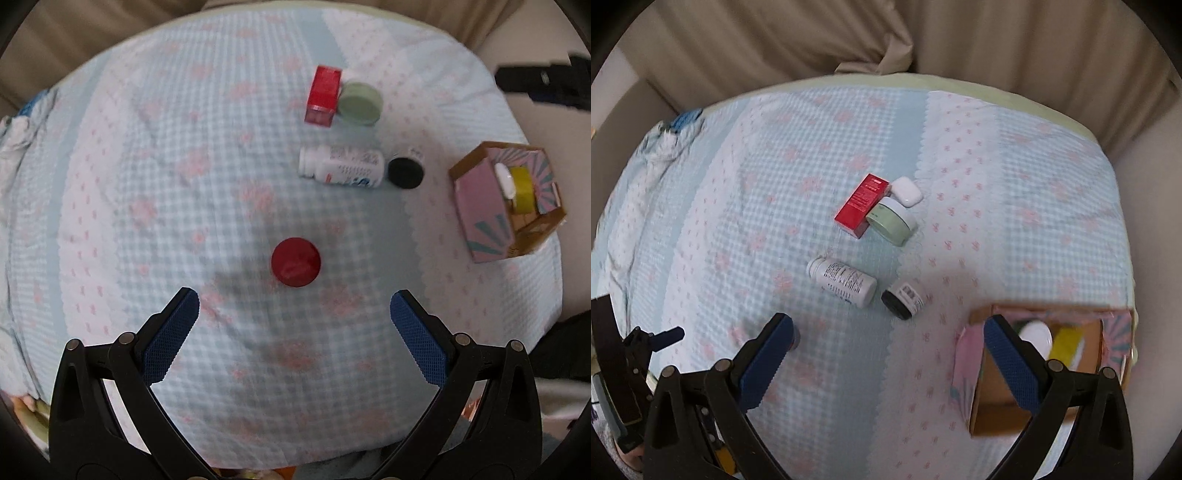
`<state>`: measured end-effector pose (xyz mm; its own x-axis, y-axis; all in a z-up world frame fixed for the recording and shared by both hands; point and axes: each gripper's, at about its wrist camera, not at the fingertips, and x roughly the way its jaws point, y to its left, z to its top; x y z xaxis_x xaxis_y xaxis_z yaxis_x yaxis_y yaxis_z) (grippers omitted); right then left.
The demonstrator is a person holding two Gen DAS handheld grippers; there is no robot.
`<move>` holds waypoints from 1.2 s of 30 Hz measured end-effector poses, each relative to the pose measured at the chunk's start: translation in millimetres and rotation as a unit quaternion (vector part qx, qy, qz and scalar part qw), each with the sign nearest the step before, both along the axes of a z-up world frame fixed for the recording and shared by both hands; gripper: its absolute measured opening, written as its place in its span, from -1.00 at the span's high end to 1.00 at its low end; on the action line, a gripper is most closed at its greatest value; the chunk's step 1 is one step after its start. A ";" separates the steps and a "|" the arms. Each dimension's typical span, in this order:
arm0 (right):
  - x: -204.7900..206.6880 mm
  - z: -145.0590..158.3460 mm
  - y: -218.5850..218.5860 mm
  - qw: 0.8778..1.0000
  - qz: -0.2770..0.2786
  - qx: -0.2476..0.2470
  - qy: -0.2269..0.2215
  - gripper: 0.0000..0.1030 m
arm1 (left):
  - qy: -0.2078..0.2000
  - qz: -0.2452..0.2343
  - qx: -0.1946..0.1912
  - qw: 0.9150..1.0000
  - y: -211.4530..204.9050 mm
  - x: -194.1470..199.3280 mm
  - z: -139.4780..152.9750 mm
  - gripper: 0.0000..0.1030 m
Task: Organize rigid objects
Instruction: 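Grasp the red cap with the left tool while the right tool grasps the green jar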
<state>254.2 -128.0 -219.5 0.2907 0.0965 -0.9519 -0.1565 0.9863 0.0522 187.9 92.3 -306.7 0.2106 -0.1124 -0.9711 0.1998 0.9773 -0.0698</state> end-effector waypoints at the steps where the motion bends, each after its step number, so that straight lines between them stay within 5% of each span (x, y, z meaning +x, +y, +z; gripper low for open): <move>1: 10.1 -8.6 2.3 1.000 0.013 0.000 0.002 -1.00 | 0.002 0.005 0.002 1.000 0.5 1.7 -10.0 -1.00; 13: 106.1 -114.1 18.5 0.982 0.182 -0.059 0.001 -1.00 | 0.008 0.026 0.046 0.999 -17.2 25.1 -111.2 -0.99; 17: 126.0 -144.4 25.1 0.966 0.233 -0.107 0.006 -0.99 | 0.017 0.036 0.056 0.998 -19.2 28.2 -130.6 -0.87; 22: 141.2 -167.5 31.6 0.957 0.268 -0.109 0.021 -0.96 | 0.027 0.030 0.049 0.998 -23.7 36.8 -143.8 -0.76; 24: 147.1 -177.3 34.7 0.955 0.272 -0.118 0.028 -0.91 | 0.031 0.030 0.043 0.998 -25.3 38.8 -146.5 -0.56; 33: 165.8 -208.1 47.2 0.944 0.302 -0.108 0.078 -0.12 | 0.024 0.030 0.028 0.999 -21.9 43.9 -147.8 0.02; 36: 163.1 -215.5 55.3 0.936 0.319 -0.116 0.087 0.17 | 0.026 0.029 0.034 0.999 -24.2 47.2 -145.2 0.02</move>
<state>417.3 -72.7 -435.0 0.0832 -0.0176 -0.9964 -0.7275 0.6822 -0.0728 235.0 68.1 -451.9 0.1639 -0.0357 -0.9858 0.1398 0.9901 -0.0126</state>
